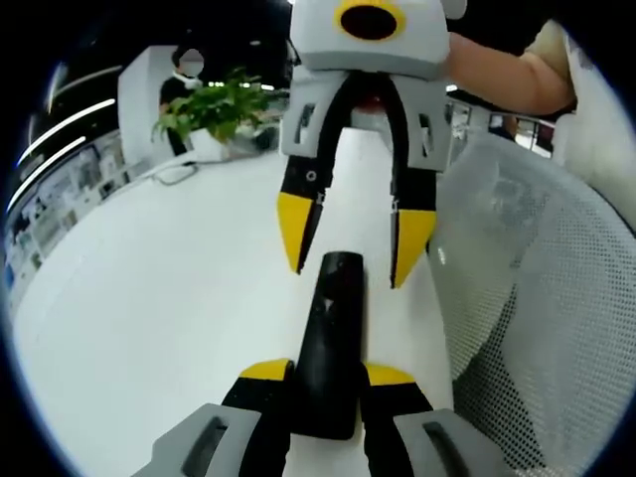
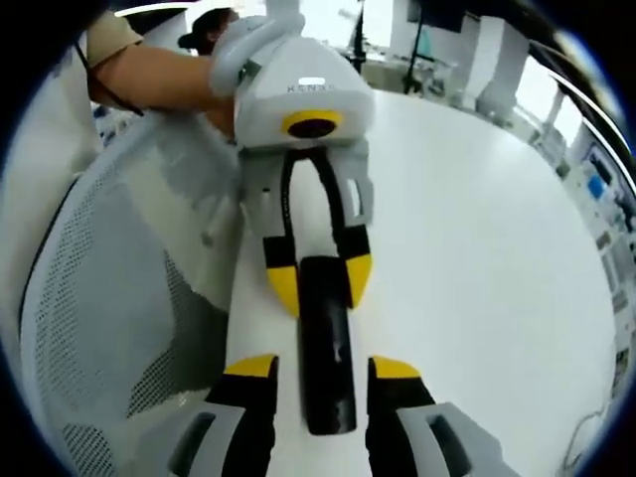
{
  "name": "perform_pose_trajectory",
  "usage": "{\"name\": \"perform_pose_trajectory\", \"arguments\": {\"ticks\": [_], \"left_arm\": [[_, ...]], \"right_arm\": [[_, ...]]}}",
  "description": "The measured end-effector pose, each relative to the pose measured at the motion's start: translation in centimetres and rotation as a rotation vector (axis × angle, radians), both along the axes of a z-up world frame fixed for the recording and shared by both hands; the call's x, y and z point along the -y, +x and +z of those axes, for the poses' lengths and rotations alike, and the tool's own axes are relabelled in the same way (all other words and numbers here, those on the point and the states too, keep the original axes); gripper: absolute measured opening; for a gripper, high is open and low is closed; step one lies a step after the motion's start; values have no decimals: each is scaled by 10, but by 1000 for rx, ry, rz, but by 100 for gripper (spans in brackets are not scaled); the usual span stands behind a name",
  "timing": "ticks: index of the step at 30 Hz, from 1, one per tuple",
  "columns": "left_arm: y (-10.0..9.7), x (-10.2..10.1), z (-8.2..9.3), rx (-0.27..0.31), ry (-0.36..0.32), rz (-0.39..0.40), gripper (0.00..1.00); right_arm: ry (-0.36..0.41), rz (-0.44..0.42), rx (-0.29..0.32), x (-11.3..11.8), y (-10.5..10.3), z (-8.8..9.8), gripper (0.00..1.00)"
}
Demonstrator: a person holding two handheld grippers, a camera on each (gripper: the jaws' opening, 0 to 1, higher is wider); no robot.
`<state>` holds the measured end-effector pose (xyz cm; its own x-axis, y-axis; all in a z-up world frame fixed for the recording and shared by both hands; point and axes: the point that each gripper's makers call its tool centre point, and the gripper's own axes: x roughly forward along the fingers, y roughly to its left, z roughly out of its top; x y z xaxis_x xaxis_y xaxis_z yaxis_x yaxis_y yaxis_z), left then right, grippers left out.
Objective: Press the specified remote control buttons in sequence, fully releasing each button before pressing the next.
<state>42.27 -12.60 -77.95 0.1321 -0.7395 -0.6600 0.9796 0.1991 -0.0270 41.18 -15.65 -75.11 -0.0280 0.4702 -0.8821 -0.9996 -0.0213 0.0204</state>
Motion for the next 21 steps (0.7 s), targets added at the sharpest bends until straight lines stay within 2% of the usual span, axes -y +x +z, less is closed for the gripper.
{"name": "perform_pose_trajectory", "arguments": {"ticks": [21], "left_arm": [[-1, 0, -1, 2, 1, 2, 26]], "right_arm": [[-19, -52, -22, 26, 2, -17, 34]]}}
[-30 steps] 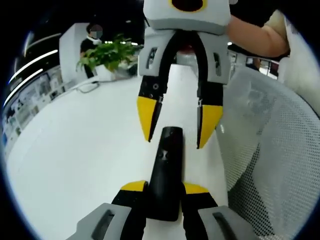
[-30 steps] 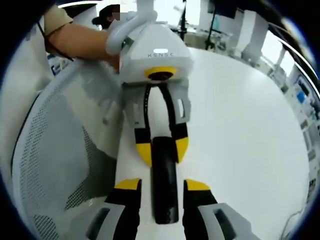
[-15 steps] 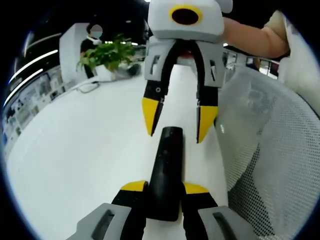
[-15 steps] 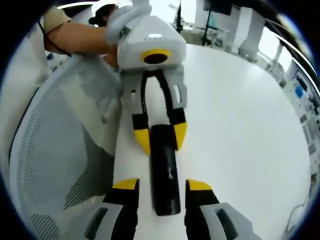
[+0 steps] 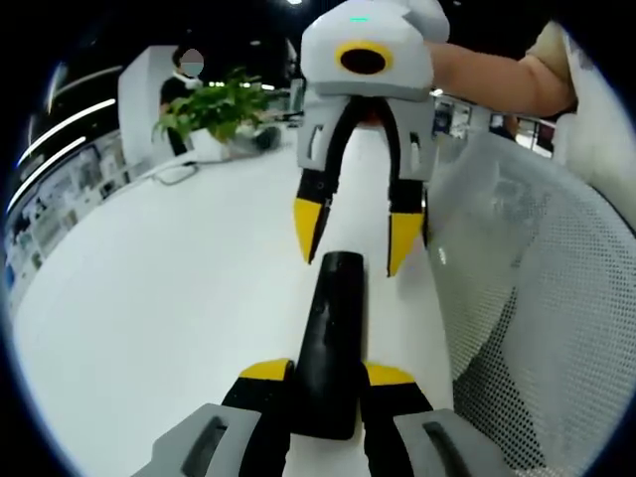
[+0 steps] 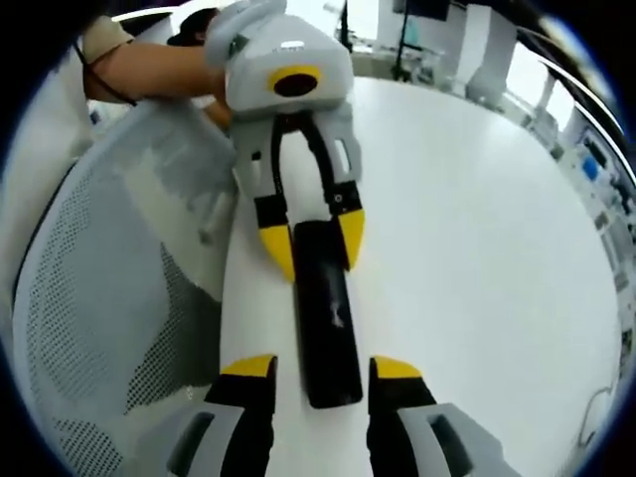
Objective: Press the specified remote control buttons in sequence, fully releasing each button before pressing the next.
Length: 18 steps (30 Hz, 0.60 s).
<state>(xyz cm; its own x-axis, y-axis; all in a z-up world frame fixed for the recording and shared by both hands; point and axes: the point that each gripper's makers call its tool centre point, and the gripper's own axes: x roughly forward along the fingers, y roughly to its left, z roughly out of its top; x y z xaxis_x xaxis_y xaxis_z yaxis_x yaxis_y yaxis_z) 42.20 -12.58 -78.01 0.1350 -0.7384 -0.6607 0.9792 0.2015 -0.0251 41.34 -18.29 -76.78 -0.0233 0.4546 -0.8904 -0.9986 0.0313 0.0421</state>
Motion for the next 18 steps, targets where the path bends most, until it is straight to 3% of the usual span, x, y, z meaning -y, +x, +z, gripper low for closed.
{"name": "perform_pose_trajectory", "arguments": {"ticks": [18], "left_arm": [[0, 0, 0, -1, -2, 1, 26]], "right_arm": [[-6, -8, -11, 3, 0, -10, 32]]}}
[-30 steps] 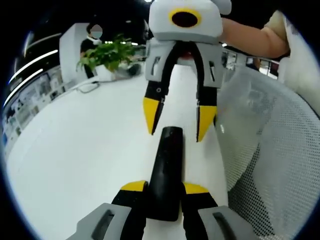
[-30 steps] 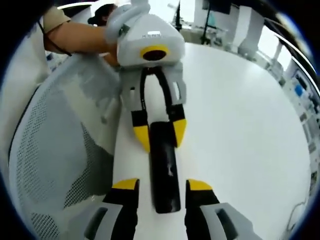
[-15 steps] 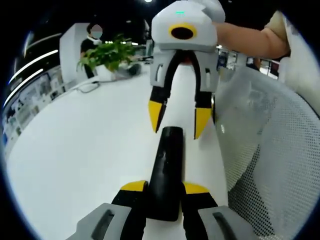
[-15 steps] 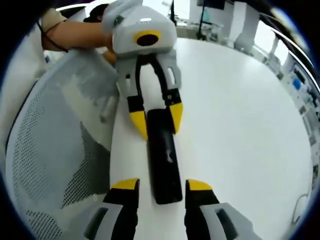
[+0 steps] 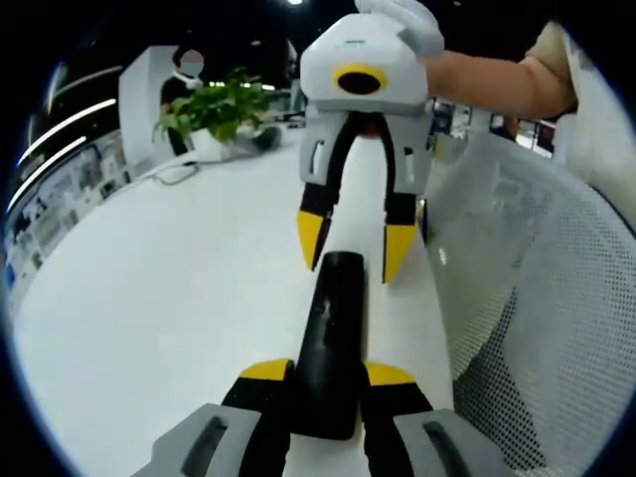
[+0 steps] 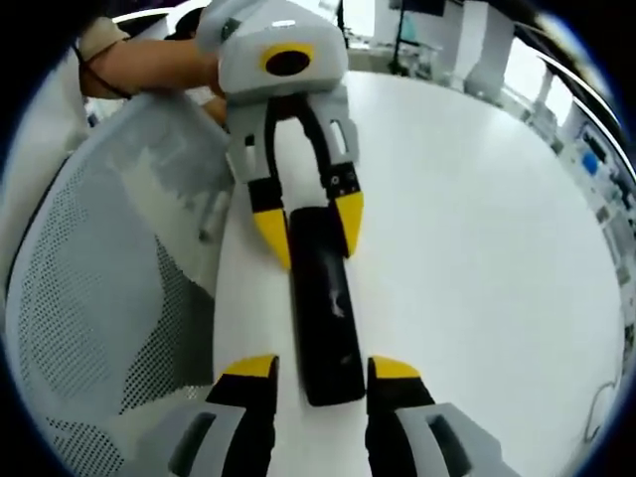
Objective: Press the specified remote control buttons in sequence, fully releasing each button before pressing the next.
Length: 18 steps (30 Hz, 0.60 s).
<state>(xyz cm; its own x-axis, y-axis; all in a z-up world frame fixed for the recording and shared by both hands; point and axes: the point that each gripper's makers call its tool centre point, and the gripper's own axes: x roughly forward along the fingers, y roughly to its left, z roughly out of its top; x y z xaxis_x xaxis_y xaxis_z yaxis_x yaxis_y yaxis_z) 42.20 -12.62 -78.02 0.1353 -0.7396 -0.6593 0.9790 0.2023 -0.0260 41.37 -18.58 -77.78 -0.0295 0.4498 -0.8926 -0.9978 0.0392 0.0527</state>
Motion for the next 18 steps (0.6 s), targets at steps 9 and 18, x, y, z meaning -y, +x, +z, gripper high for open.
{"name": "perform_pose_trajectory", "arguments": {"ticks": [9, 18], "left_arm": [[1, 0, -1, 2, 1, 1, 26], [2, 0, -2, 4, 3, 2, 26]], "right_arm": [[-3, 6, 0, -2, -1, -7, 31], [-4, 12, 30, -1, 2, -8, 27]]}}
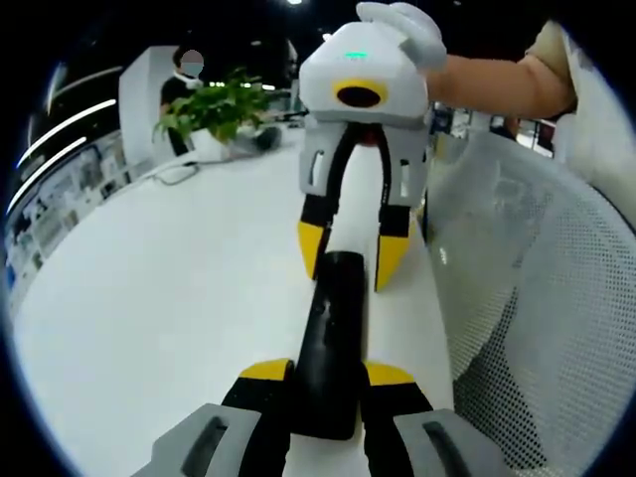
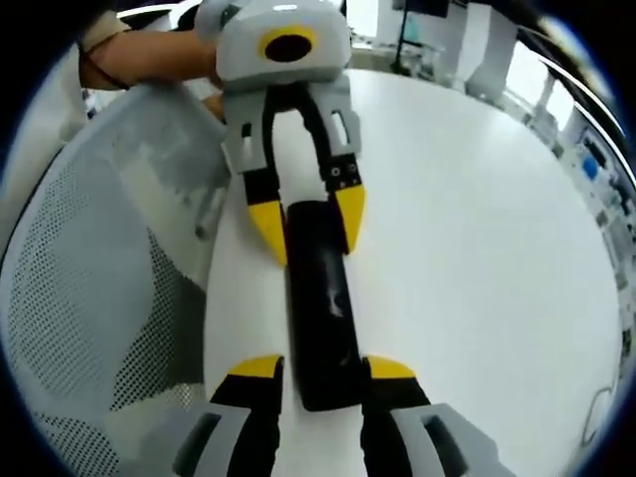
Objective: Press the specified remote control buttons in sequence, fully releasing each button before pressing the next.
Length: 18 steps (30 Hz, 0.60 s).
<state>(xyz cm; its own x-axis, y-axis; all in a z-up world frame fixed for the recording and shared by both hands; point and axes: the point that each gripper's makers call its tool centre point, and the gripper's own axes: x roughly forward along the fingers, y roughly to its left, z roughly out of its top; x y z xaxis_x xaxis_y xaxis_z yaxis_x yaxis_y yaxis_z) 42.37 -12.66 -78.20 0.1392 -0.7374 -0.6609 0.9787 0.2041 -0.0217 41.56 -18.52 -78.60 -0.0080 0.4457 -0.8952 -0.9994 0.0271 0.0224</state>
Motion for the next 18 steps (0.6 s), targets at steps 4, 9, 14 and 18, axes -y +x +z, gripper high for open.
{"name": "perform_pose_trajectory", "arguments": {"ticks": [4, 9, 14, 18], "left_arm": [[0, 0, 0, 1, -1, -1, 26], [0, 1, 0, 1, -3, -1, 26], [0, 1, 0, 0, -6, -1, 26], [0, 1, 0, -4, -9, 1, 26]], "right_arm": [[-7, 13, 28, 0, 0, -1, 26], [1, 10, 30, 0, -2, 0, 24], [16, 2, 30, 1, -1, 0, 23], [31, -14, 31, 0, 0, 0, 22]]}}
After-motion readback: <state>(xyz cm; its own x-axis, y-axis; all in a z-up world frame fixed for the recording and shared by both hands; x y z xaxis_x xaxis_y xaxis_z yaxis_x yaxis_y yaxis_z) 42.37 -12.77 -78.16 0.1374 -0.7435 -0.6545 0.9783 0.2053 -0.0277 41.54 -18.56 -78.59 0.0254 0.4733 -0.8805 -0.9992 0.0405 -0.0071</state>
